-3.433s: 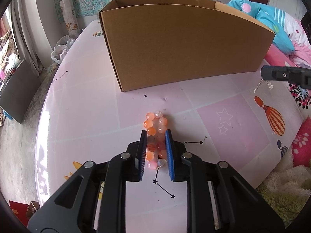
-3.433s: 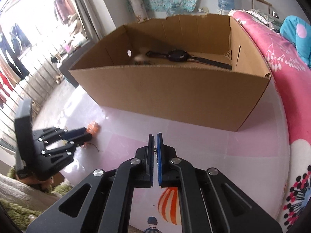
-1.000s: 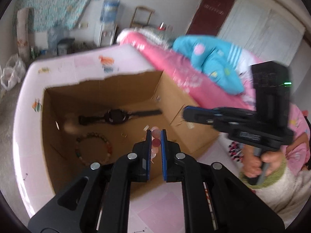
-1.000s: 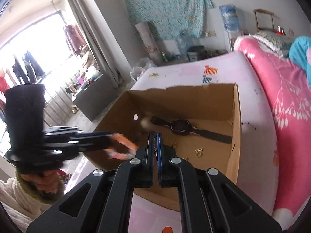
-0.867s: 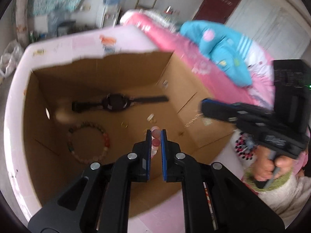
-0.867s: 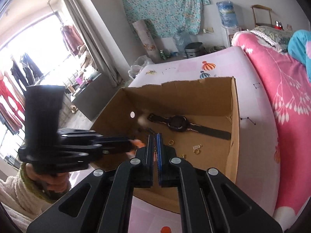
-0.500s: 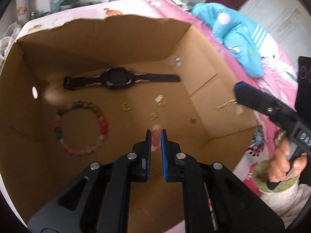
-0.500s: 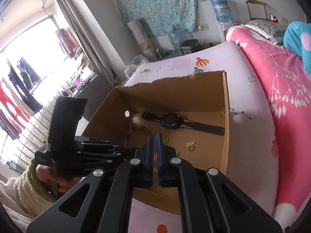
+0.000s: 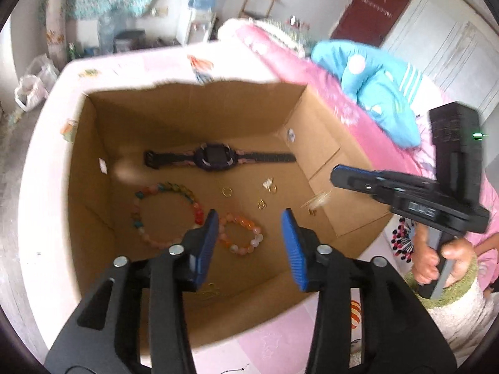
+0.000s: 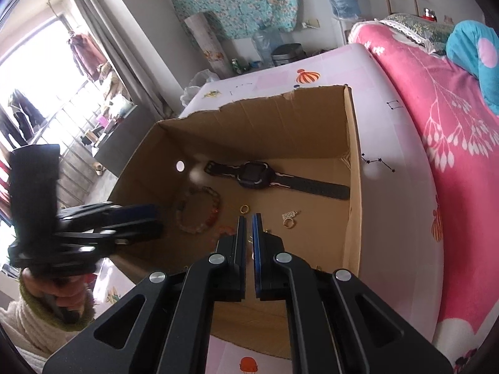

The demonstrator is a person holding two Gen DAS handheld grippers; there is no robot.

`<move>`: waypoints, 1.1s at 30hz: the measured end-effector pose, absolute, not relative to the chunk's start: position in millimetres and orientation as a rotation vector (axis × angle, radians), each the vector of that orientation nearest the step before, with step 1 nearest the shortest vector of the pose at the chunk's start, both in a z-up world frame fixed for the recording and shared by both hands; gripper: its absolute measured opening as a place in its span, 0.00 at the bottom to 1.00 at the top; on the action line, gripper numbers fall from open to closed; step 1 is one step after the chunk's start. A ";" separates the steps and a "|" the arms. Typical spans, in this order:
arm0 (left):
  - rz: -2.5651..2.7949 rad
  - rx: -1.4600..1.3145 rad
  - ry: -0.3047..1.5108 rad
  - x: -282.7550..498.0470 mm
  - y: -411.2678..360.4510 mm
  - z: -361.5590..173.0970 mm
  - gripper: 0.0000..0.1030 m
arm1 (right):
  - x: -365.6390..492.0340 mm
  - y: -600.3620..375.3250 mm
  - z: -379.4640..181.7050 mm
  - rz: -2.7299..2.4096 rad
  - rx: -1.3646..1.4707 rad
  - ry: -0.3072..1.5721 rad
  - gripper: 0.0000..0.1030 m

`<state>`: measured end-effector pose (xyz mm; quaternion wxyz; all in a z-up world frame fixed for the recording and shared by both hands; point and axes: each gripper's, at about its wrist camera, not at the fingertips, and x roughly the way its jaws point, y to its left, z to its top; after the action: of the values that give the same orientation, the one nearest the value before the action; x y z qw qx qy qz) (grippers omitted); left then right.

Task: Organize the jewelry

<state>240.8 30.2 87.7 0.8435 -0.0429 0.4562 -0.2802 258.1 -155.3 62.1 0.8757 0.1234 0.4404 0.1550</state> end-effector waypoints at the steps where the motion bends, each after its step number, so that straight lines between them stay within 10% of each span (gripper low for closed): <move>1: -0.580 -0.097 0.942 236.5 36.9 92.9 0.42 | 258.2 -157.2 62.9 0.323 0.266 0.917 0.05; 4: -0.540 -0.133 0.860 221.3 61.7 108.7 0.47 | 254.5 -162.8 68.9 0.311 0.280 0.893 0.09; 12: -0.383 -0.284 0.758 199.7 140.9 107.8 0.73 | 220.5 -207.2 85.4 0.197 0.381 0.774 0.60; 33: -0.367 -0.497 0.931 211.7 130.1 39.4 0.76 | 239.3 -184.4 39.4 0.239 0.331 1.054 0.66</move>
<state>211.7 130.1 39.4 0.8480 -0.2359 0.4415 -0.1740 239.3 -184.4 39.4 0.8446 0.1571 0.4992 0.1132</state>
